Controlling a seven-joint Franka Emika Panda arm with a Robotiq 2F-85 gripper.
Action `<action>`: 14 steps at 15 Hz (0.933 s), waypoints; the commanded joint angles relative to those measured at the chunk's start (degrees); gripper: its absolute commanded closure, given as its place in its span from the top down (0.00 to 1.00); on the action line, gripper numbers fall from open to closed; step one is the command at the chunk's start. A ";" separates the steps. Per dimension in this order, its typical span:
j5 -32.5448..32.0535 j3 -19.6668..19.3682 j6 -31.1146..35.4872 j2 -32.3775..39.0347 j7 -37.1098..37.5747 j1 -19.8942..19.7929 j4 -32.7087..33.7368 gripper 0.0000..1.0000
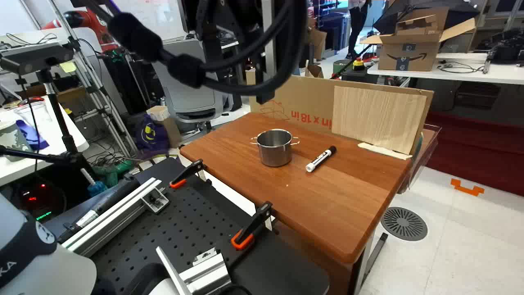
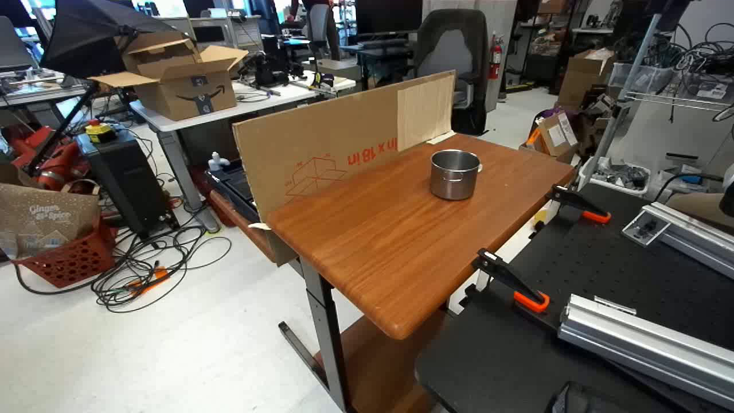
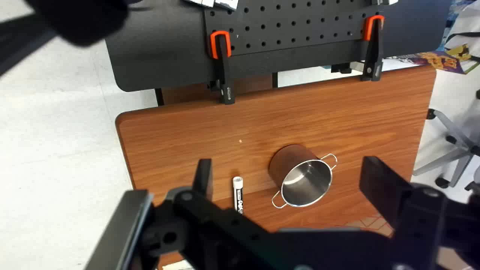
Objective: Put the marker in the pot
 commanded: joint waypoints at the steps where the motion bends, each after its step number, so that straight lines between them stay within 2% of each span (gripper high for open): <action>1: 1.17 1.58 -0.09 0.51 -0.98 -1.68 0.07 1.00; 7: 2.57 4.38 1.41 4.71 0.69 -0.21 1.60 1.00; 14: 4.77 10.56 6.95 11.08 6.31 1.23 3.93 1.00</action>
